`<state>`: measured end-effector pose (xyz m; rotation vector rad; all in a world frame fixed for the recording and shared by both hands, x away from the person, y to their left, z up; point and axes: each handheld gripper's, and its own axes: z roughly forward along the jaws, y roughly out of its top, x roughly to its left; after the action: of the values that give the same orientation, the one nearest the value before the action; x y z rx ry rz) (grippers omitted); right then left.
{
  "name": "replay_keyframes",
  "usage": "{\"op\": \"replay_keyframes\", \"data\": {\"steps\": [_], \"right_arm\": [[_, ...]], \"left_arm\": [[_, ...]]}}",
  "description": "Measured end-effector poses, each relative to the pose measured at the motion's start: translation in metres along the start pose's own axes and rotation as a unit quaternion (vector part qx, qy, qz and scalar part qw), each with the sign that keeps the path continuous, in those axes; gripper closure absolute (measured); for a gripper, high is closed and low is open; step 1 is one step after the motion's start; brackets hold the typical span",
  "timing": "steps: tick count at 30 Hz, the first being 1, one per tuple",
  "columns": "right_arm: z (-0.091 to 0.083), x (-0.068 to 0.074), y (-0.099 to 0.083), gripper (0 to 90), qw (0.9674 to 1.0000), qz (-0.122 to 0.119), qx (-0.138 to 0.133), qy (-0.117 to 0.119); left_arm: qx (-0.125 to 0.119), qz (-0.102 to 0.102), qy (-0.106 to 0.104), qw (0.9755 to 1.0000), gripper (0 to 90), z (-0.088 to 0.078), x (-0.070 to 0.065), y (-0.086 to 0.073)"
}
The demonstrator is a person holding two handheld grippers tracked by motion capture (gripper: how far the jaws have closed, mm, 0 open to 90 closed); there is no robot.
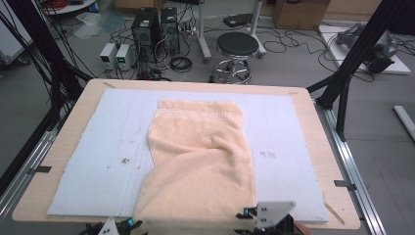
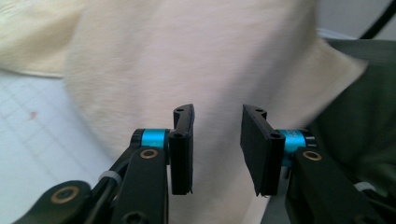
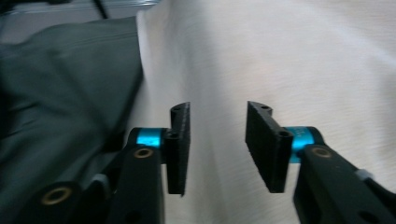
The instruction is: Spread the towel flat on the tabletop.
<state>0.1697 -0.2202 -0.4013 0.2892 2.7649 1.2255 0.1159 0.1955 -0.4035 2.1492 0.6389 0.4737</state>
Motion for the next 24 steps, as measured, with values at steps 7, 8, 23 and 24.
{"op": "replay_keyframes", "data": {"steps": [7,8,23,24], "right_arm": [[0.041,-0.059,-0.001,49.7,0.9979,0.044,0.03,-0.035],[0.047,-0.063,-0.004,52.1,0.9976,0.051,0.036,-0.029],[0.022,-0.016,0.01,84.7,0.9996,-0.004,0.009,0.027],[0.019,-0.009,0.01,84.0,0.9993,-0.007,0.008,0.035]], "left_arm": [[0.06,-0.008,-0.024,0.9979,49.8,0.063,0.03,0.009],[0.071,-0.008,-0.036,0.9968,50.5,0.07,0.032,0.009],[0.015,0.015,-0.071,0.9973,86.0,-0.005,-0.017,-0.006],[0.012,0.02,-0.077,0.9967,85.7,-0.011,-0.024,-0.007]]}}
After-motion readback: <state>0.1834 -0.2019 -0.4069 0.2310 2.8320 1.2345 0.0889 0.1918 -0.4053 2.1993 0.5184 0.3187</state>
